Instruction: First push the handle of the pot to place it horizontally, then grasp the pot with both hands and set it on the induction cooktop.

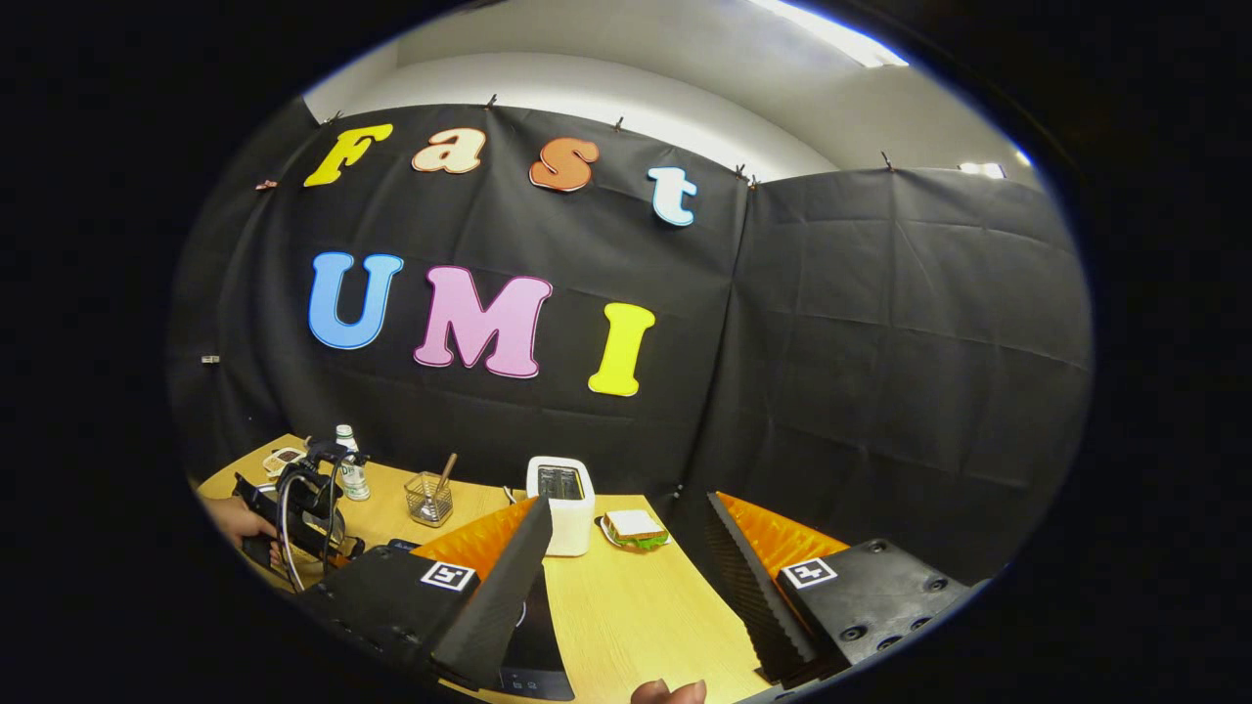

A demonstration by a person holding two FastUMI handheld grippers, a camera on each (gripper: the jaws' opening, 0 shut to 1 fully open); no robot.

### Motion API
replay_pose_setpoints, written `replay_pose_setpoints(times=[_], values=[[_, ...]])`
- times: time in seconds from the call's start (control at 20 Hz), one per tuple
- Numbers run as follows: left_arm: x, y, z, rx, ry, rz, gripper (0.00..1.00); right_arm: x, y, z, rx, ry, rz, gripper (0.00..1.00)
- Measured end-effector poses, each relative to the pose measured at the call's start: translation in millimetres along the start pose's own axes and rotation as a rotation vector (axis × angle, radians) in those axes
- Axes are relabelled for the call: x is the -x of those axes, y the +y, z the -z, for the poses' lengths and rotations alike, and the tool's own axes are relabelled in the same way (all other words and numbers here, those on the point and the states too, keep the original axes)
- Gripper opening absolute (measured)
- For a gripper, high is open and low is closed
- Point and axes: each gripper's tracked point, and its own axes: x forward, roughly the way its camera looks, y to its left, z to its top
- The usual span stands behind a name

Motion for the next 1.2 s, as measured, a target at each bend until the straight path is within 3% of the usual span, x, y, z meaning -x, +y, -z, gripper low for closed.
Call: replay_pose_setpoints(times=[0.1,0.15,0.25,0.4,0.45,0.6,0.9,1.2], values=[[16.6,-11.3,7.0,-0.005,-0.009,0.059,0.03,-2.4,9.1,0.9,0.000,0.005,-0.011,0.98],[27.1,-14.0,7.4,-0.029,-0.028,0.079,0.08,-3.9,15.2,1.0,0.001,0.009,-0.020,0.98],[53.0,-11.9,2.1,-0.088,-0.098,0.085,0.31,-6.1,32.5,3.8,0.001,0.023,-0.055,0.97],[90.2,-4.4,-8.0,-0.106,-0.222,0.084,0.90,-8.5,62.4,3.3,-0.011,0.032,-0.112,0.98],[101.9,0.8,-10.6,-0.093,-0.253,0.091,0.96,-8.9,73.8,2.8,-0.015,0.033,-0.133,0.98],[126.5,27.9,-15.4,-0.043,-0.327,0.096,0.94,-16.2,115.5,3.6,-0.023,0.044,-0.204,0.98],[149.5,126.4,-14.2,-0.014,-0.402,-0.019,0.95,-30.1,235.1,27.5,-0.094,0.123,-0.398,0.98],[147.2,224.3,-15.4,0.012,-0.421,-0.111,0.95,-42.3,350.9,90.8,-0.111,0.287,-0.607,0.98]])
